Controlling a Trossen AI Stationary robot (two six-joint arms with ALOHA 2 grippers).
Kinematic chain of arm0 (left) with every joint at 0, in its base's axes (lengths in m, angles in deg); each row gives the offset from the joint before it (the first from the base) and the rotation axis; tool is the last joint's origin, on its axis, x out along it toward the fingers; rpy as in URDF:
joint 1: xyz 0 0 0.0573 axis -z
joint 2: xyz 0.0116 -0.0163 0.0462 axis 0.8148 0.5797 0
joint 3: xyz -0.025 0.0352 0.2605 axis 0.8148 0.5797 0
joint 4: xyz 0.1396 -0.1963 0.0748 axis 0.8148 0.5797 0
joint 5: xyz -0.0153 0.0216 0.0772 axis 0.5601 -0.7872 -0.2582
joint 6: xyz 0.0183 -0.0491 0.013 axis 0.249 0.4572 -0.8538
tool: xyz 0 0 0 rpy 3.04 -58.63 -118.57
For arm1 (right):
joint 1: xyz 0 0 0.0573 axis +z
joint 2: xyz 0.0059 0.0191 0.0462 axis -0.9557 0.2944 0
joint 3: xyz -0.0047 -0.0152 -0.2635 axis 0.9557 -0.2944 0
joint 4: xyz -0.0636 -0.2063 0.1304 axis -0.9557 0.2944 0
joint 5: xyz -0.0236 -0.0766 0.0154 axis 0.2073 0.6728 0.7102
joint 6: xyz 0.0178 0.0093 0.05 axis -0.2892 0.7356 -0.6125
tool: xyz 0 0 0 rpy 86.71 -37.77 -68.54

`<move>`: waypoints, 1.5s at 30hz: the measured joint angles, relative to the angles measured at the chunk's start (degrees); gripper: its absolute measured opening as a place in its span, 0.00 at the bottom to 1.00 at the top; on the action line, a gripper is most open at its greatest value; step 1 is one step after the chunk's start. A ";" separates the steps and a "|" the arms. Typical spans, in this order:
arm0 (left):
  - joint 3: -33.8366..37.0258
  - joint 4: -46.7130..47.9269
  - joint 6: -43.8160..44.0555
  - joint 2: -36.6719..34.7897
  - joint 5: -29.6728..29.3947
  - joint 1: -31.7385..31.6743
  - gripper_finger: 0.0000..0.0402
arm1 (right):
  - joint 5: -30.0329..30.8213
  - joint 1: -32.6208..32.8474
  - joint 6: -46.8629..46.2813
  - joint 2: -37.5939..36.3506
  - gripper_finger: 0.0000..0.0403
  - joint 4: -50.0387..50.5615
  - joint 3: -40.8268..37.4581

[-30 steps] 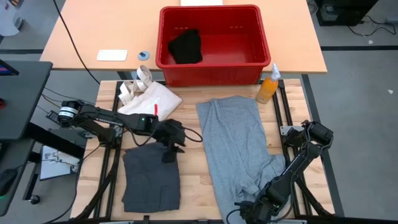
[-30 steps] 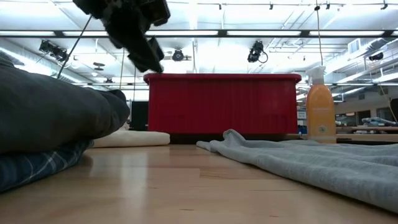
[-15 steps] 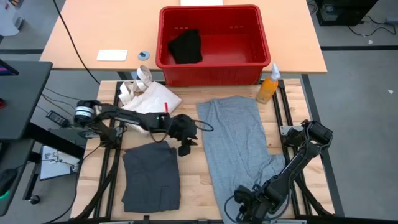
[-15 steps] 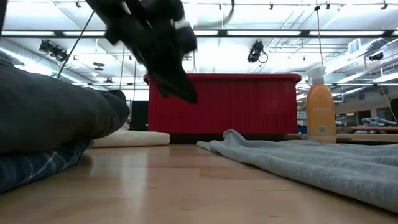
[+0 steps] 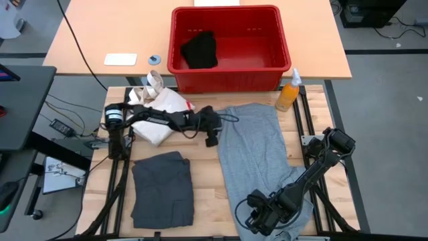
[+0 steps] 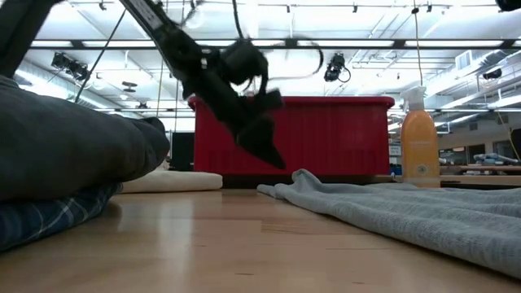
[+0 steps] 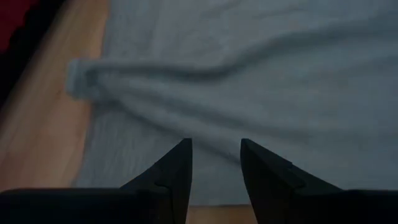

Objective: Fold Laundry from Bin
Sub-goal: Fold the light gray t-shirt

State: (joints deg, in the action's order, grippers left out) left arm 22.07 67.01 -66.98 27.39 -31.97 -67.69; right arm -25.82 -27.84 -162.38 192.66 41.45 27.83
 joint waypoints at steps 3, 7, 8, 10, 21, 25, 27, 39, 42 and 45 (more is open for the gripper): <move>-0.23 0.90 0.05 2.84 0.21 -2.56 0.35 | 0.06 0.00 -1.38 0.00 0.36 -0.25 0.00; -0.32 1.07 0.04 4.41 0.21 -5.24 0.35 | -0.27 0.00 -1.29 0.00 0.36 -2.28 0.00; -0.32 1.92 0.04 4.44 0.20 -5.83 0.35 | -0.28 0.00 -1.29 0.00 0.36 -2.56 0.00; -0.39 3.62 0.06 4.11 0.03 -6.71 0.35 | -0.52 0.00 -1.25 0.00 0.36 -2.75 0.00; -0.21 17.38 -6.94 -1.21 -9.16 -9.99 0.35 | -1.35 0.26 -1.18 0.00 0.36 -2.72 0.00; -0.34 17.33 -7.38 -5.12 -9.24 -10.14 0.35 | -1.46 0.26 -1.33 0.00 0.36 -2.98 0.00; -0.32 17.82 -7.20 -6.23 -8.93 -9.53 0.35 | -2.45 0.26 -1.69 0.00 0.36 -2.52 0.00; -0.32 19.50 3.27 -9.18 25.83 -0.28 0.35 | -0.84 5.95 -26.88 -6.44 0.36 17.84 0.00; -0.32 20.17 3.35 -9.18 26.25 3.34 0.35 | -5.25 6.99 -27.46 -8.82 0.36 26.17 0.00; -0.75 22.30 5.36 -9.18 26.29 6.39 0.35 | -5.39 7.13 -26.40 -11.56 0.36 33.82 -0.10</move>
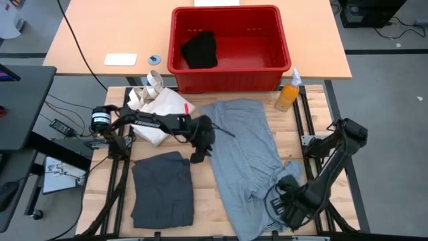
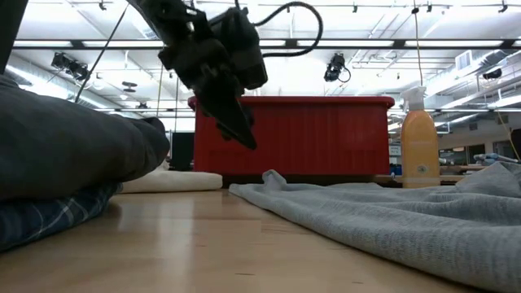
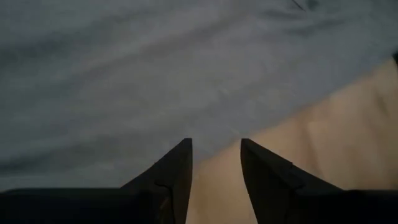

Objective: Fold Laundry from Bin
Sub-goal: Fold the light gray t-shirt

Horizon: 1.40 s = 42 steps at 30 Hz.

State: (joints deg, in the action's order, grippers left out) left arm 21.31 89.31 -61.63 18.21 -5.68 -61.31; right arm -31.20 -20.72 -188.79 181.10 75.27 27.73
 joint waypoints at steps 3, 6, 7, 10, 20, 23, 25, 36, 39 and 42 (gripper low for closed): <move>-1.08 2.86 1.95 -0.04 0.03 2.32 0.35 | 1.52 -0.20 0.67 -5.06 0.35 2.49 -2.85; -1.50 5.21 2.22 -0.05 0.00 3.82 0.35 | 2.68 -1.23 1.20 -10.69 0.33 1.71 -7.46; -1.63 5.88 2.20 -0.04 0.00 4.18 0.35 | 2.77 -1.86 1.59 -12.47 0.32 0.95 -9.30; -1.78 6.39 2.24 -0.04 0.02 4.74 0.35 | 1.43 -3.78 4.70 -17.76 0.30 -4.25 -15.66; -1.78 11.68 1.87 -0.04 -0.02 4.28 0.35 | -3.58 -6.34 13.51 -27.98 0.40 -7.61 -30.59; -1.78 11.81 1.80 -0.04 -0.03 4.20 0.35 | -3.57 -8.00 17.39 -28.23 0.47 -8.69 -32.28; -1.78 11.58 1.45 -0.04 -0.04 3.91 0.35 | -4.20 -9.52 19.87 -27.71 0.52 -9.21 -33.40; -1.78 11.50 1.28 -0.04 -0.04 -0.43 0.35 | -2.90 -16.76 30.03 -19.41 0.61 -12.50 -34.83; -1.78 11.48 1.26 -0.04 -0.04 -1.53 0.35 | -3.75 -17.24 32.53 -16.26 0.57 -12.63 -34.83; -1.78 11.50 1.26 -0.04 -0.04 -2.31 0.35 | -5.34 -17.42 34.65 -13.04 0.50 -12.66 -34.83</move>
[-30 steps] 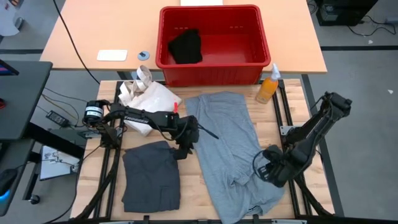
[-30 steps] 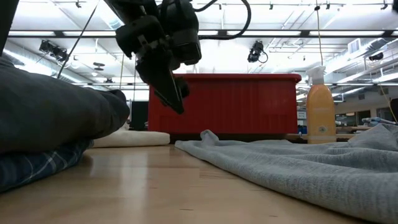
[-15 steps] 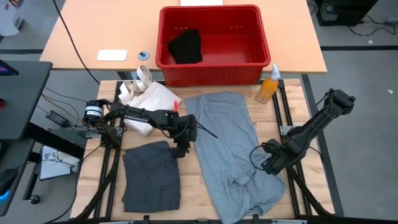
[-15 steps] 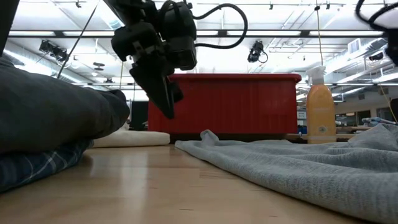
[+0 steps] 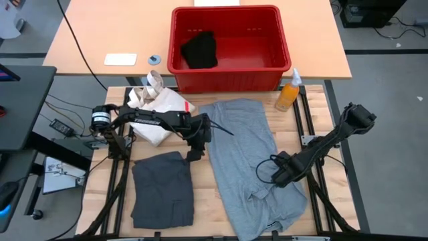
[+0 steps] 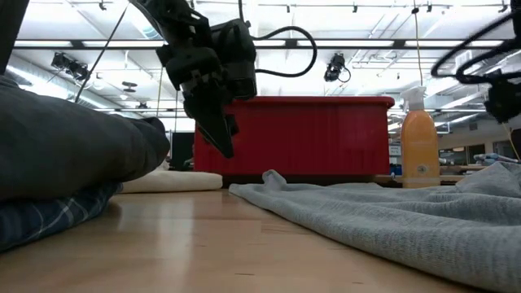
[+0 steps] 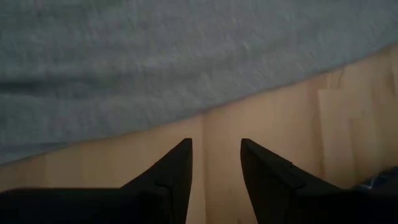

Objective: Fold Laundry from Bin
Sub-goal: Fold the light gray t-shirt

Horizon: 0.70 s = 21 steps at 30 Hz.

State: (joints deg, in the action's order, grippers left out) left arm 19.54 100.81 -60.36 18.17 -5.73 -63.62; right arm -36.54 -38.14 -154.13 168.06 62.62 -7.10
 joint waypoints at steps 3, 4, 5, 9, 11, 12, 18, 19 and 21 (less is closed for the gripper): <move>0.00 0.00 0.01 0.01 0.00 -0.53 0.35 | -1.45 0.00 0.99 2.39 0.38 -0.26 0.00; 0.00 0.01 0.00 0.01 -0.01 -0.56 0.35 | -1.69 0.00 1.19 2.92 0.33 -0.54 0.00; 0.00 0.01 0.00 0.01 -0.02 -0.56 0.35 | -1.81 0.02 1.30 3.29 0.28 -0.85 0.00; 0.00 0.15 0.00 0.02 0.00 -0.54 0.35 | -2.53 0.02 1.63 3.18 0.06 -2.01 0.25; 0.00 0.53 0.00 0.02 0.00 -0.54 0.35 | -2.95 0.25 1.92 2.17 0.03 -1.72 1.07; 0.00 0.66 0.00 0.02 0.00 -0.54 0.35 | -3.21 0.42 1.86 1.54 0.03 -1.01 1.70; 0.00 0.82 0.00 0.02 0.00 -0.54 0.35 | -2.85 2.87 0.94 -3.93 0.02 8.35 8.15; 0.00 0.83 0.00 0.02 0.00 -0.54 0.35 | -2.16 3.28 0.34 -4.93 0.01 9.28 9.34; 0.00 0.82 0.01 0.02 0.00 -0.54 0.35 | -0.80 3.97 -1.68 -6.79 0.02 9.30 11.36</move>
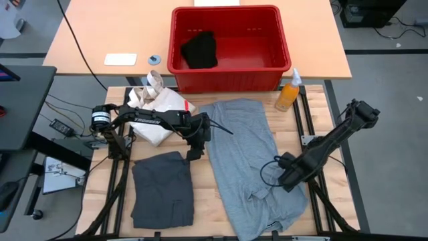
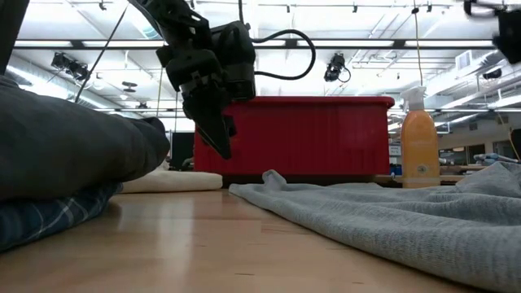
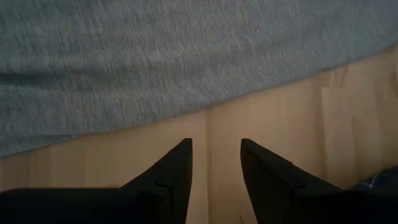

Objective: Fold Laundry from Bin
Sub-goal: Fold the light gray t-shirt

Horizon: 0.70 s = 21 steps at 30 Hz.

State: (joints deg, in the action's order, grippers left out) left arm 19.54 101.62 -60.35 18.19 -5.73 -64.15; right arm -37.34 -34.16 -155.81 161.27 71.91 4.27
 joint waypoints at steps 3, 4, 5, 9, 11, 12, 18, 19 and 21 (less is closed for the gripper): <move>0.00 0.01 0.72 0.00 0.00 0.00 0.35 | 1.37 1.10 -2.79 -1.50 0.02 -2.26 1.93; 0.00 0.02 1.20 0.00 0.00 0.00 0.35 | 2.30 1.63 -3.07 -1.76 0.02 -4.14 2.49; 0.00 0.00 1.79 0.00 0.02 0.00 0.35 | 3.71 2.32 -3.13 -1.93 0.02 -6.60 3.01; 0.00 0.34 4.10 -0.53 0.18 0.17 0.35 | 14.57 5.41 -2.50 -1.96 0.02 -17.89 4.19; 0.01 0.17 5.31 -1.36 0.28 0.20 0.35 | 20.18 6.59 -2.35 -1.58 0.02 -24.25 4.24; 0.01 0.22 5.92 -1.83 0.29 0.20 0.35 | 22.45 7.02 -2.34 -1.05 0.02 -26.98 4.24; 0.00 -2.61 7.61 -5.50 0.46 0.17 0.35 | 29.68 7.24 3.90 4.45 0.02 -46.54 4.24; 0.02 -2.94 7.97 -5.96 0.46 0.17 0.35 | 29.41 6.87 4.93 5.81 0.02 -49.78 4.24; 0.02 -4.22 9.24 -7.03 0.46 0.17 0.35 | 26.84 6.22 5.87 8.74 0.02 -55.97 4.24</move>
State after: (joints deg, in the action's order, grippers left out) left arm 19.56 97.40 -51.12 11.16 -5.26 -63.98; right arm -10.50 -27.94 -149.94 170.01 15.95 8.51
